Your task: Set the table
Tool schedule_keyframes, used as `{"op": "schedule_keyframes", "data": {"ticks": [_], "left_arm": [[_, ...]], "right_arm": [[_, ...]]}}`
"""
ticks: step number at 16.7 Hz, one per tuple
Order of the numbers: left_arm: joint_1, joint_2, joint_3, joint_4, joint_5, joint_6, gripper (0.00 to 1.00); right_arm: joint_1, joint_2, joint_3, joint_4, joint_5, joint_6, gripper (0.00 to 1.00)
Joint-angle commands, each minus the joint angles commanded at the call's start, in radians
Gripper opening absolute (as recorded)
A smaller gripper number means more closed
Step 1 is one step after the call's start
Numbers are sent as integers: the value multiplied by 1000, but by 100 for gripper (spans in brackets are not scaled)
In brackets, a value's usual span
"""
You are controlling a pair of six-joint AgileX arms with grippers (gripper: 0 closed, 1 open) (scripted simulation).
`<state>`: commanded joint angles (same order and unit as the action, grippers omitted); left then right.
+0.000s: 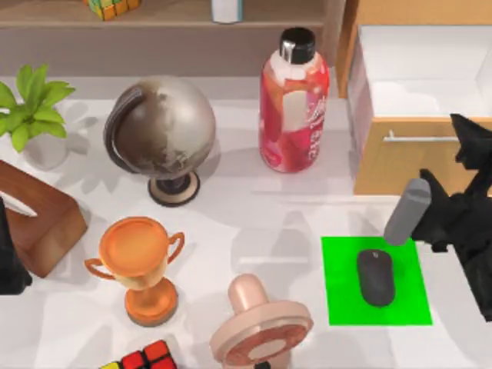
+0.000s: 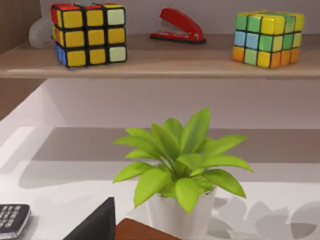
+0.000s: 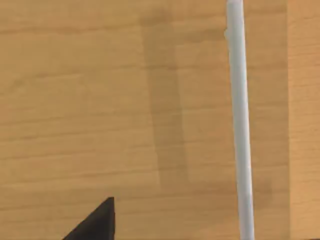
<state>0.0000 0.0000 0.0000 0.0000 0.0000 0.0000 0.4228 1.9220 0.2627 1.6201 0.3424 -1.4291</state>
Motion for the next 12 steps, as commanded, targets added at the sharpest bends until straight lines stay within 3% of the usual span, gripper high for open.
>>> {"op": "schedule_keyframes", "data": {"ticks": [4, 12], "left_arm": [[0, 0, 0, 0, 0, 0, 100], [0, 0, 0, 0, 0, 0, 100]], "right_arm": [[-69, 51, -44, 126, 33, -116, 100], [-81, 61, -29, 123, 31, -125, 100]]}}
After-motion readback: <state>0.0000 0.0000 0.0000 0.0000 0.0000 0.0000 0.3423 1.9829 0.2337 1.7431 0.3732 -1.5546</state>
